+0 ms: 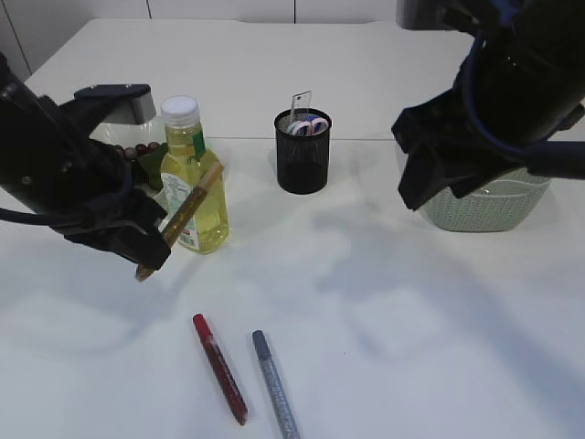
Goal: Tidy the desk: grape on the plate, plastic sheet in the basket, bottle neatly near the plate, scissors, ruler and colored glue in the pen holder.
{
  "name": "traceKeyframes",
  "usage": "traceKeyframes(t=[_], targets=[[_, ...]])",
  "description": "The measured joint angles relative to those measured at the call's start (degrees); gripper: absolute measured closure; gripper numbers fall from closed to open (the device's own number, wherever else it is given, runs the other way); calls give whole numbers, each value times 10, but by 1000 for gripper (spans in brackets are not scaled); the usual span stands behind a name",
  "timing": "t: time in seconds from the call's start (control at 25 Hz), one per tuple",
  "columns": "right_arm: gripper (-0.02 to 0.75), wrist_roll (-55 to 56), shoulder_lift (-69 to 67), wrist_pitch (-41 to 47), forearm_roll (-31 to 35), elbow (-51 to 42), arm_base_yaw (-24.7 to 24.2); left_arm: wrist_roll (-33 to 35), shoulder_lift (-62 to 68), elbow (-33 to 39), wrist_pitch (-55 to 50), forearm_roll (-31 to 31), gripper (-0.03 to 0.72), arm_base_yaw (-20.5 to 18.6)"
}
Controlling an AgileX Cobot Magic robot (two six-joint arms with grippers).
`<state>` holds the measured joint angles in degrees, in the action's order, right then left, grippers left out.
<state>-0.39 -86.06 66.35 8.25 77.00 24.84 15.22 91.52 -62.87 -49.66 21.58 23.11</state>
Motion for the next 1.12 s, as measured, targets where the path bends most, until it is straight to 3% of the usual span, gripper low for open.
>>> traceKeyframes(t=[0.36, 0.52, 0.92, 1.12], targets=[[315, 0, 0, -128, 127, 0, 0, 116, -49, 0, -4, 199, 625, 1], [315, 0, 0, -170, 162, 0, 0, 145, -49, 0, -7, 255, 625, 1], [280, -41, -32, -213, 298, -1, 0, 175, -49, 1, -18, 319, 625, 1], [265, -48, -46, -227, 326, -2, 0, 175, -49, 1, -18, 322, 625, 1]])
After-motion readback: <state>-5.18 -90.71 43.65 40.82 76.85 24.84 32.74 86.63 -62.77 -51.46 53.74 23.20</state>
